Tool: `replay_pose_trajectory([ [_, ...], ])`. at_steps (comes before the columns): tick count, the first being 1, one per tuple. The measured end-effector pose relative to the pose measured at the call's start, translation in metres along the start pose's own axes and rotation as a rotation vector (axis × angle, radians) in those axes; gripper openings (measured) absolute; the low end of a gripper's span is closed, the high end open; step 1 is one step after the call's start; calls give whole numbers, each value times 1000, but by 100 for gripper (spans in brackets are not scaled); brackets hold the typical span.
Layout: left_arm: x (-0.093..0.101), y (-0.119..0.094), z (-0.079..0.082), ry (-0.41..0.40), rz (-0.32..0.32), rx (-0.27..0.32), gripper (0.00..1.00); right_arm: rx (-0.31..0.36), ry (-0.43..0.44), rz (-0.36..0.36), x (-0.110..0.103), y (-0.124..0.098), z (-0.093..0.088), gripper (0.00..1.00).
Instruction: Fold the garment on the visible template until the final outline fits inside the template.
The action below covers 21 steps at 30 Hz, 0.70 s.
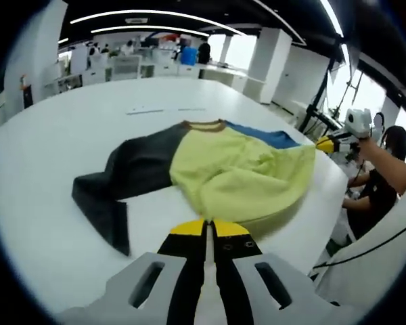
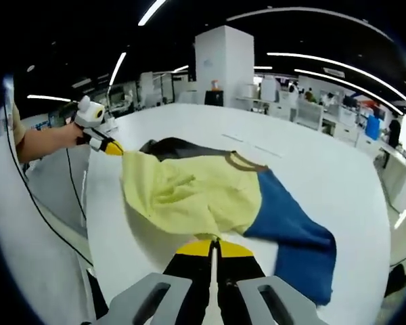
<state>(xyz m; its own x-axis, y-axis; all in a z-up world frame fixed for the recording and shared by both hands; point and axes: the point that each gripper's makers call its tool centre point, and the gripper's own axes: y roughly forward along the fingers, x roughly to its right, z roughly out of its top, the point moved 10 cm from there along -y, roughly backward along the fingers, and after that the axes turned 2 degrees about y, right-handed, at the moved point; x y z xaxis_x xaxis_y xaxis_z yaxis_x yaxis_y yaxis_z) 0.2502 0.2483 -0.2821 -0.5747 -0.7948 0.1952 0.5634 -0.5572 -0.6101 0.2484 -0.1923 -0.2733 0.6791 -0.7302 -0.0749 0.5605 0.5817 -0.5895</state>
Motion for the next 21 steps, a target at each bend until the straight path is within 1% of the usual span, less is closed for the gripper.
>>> replay_pose_trajectory([
  [2,-1,-4,0,-11,3,4,0,-10,8,3,0,-3,2,0],
  [4,0,-7,-2,-15,2,-2,0,-20,30,6,0,-7,3,0],
  [9,3,-15,-6,-14,-6,-19,0,-30,41,8,-3,-18,10,0],
  [14,6,-26,-4,-17,-18,-16,0,-45,52,8,-6,-26,15,0],
  [21,7,-34,-2,-18,-31,-18,0,-73,40,15,-13,-35,19,0],
])
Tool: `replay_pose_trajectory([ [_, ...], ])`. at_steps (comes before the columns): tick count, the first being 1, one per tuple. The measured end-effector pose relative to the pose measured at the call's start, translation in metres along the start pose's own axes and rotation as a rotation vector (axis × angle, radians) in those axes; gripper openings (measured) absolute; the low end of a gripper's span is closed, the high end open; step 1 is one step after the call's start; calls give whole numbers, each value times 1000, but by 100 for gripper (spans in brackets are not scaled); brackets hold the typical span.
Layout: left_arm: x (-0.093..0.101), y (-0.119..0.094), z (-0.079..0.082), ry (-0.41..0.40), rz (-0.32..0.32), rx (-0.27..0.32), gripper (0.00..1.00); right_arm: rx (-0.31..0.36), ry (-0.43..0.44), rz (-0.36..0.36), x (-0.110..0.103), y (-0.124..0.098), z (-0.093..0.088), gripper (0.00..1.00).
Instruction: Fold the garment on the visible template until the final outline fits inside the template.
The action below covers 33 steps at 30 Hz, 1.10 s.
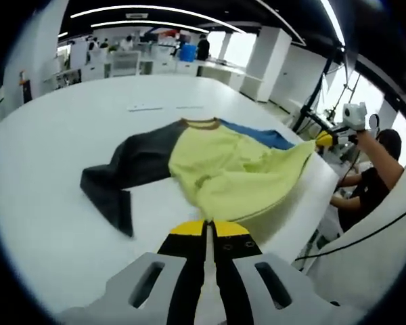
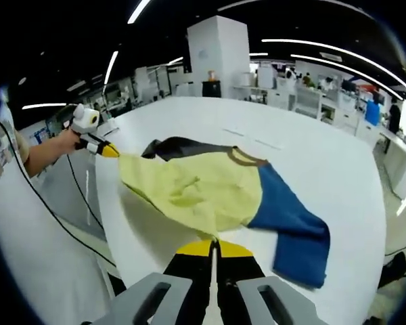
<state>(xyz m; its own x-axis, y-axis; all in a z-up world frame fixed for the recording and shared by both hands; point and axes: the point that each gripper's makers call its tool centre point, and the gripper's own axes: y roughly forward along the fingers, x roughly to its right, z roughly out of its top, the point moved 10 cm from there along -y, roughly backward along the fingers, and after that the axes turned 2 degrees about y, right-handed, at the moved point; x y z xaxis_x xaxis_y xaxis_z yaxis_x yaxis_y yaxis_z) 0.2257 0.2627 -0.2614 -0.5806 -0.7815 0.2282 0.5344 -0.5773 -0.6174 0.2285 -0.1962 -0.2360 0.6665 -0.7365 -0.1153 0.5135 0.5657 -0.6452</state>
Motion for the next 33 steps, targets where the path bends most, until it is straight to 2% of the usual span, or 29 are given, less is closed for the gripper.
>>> replay_pose_trajectory([
  [11,2,-10,-4,-6,-34,-38,0,-40,34,24,-12,-14,-2,0],
  [18,0,-16,-8,-7,-39,-52,0,-102,39,52,-26,-19,-10,0],
  [33,0,-25,-35,-42,-65,-122,0,-211,60,103,-42,-16,-36,0],
])
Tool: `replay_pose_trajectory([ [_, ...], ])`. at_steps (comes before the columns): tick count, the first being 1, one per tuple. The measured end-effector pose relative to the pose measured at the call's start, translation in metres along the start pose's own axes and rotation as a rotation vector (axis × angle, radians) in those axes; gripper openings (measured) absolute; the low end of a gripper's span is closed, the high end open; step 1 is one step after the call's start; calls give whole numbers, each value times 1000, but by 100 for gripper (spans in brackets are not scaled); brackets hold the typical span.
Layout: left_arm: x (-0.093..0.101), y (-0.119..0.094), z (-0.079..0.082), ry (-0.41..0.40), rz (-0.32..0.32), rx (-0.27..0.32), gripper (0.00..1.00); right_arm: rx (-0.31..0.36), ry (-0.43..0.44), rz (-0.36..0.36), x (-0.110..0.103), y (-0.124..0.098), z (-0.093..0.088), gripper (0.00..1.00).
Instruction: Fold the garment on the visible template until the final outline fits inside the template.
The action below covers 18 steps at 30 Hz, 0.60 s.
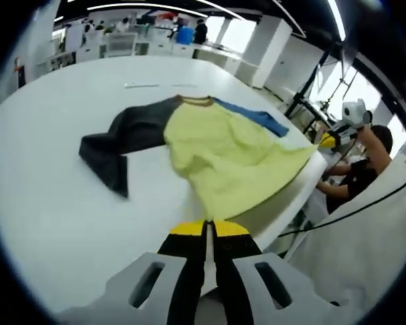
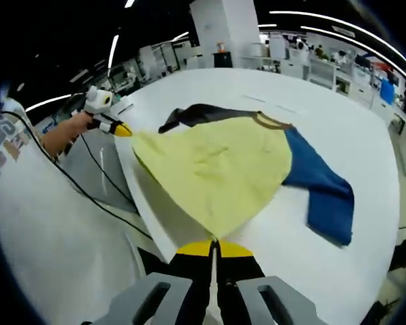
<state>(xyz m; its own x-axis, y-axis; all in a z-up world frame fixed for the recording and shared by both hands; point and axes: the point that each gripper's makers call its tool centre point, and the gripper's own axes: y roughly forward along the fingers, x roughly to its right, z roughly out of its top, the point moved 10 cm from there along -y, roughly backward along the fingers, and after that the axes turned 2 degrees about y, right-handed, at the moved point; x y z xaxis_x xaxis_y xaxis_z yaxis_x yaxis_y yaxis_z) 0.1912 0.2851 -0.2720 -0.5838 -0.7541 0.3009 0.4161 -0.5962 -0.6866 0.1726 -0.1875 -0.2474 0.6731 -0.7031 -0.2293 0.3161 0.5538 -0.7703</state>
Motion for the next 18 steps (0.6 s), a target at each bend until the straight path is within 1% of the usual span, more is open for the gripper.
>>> replay_pose_trajectory([
  [2,-1,0,-5,12,12,-29,0,-11,6,4,-1,3,-4,0],
  [3,-4,-2,-10,38,45,-68,0,-27,1,-7,-1,4,-7,0],
  [4,-5,-2,-12,45,54,-79,0,-35,-2,-13,-1,5,-9,0],
  [7,-5,1,-19,18,35,-75,0,-34,22,18,-3,11,-16,0],
  [9,-3,6,-25,-1,20,-83,0,-42,27,21,-4,15,-19,0],
  [12,2,13,-32,3,3,-104,0,-59,34,33,-7,21,-25,0],
  [18,15,23,-36,12,-48,-114,0,-69,38,31,-6,23,-28,0],
])
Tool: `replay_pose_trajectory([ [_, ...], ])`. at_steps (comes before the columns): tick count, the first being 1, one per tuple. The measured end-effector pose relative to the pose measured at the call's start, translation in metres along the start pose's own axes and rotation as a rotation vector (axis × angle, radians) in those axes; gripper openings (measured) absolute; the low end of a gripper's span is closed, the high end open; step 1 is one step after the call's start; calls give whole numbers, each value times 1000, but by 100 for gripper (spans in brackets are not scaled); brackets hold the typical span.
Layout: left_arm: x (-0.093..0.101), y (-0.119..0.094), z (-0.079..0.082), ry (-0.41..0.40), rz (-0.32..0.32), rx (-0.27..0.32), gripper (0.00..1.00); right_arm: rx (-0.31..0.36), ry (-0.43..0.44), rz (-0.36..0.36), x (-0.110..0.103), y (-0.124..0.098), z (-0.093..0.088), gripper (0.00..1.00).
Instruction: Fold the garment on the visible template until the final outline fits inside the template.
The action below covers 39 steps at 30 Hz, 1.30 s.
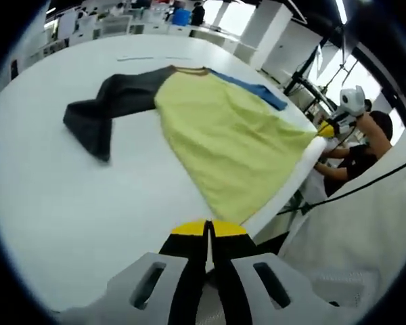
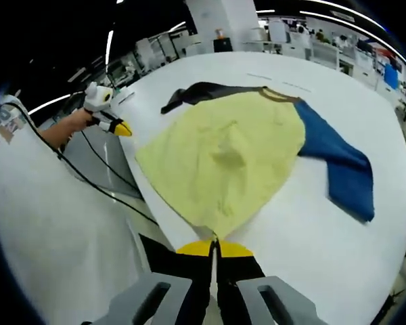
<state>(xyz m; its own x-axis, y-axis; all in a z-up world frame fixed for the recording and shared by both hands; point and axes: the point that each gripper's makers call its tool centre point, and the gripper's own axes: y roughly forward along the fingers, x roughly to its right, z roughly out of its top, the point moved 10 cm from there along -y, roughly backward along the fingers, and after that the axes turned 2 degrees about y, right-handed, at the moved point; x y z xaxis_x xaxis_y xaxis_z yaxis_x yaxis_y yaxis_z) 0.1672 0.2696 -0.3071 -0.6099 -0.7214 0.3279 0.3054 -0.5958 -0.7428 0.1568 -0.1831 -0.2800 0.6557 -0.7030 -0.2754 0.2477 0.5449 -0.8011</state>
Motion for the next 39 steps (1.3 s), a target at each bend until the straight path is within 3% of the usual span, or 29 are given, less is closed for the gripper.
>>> replay_pose_trajectory([
  [7,14,16,-10,21,-44,-44,6,-10,-2,-1,-1,6,-6,0],
  [16,18,28,-19,41,-29,-83,12,-24,5,3,-2,8,-12,0],
  [39,17,36,-20,48,-6,-96,1,-25,5,10,-6,7,-20,0],
])
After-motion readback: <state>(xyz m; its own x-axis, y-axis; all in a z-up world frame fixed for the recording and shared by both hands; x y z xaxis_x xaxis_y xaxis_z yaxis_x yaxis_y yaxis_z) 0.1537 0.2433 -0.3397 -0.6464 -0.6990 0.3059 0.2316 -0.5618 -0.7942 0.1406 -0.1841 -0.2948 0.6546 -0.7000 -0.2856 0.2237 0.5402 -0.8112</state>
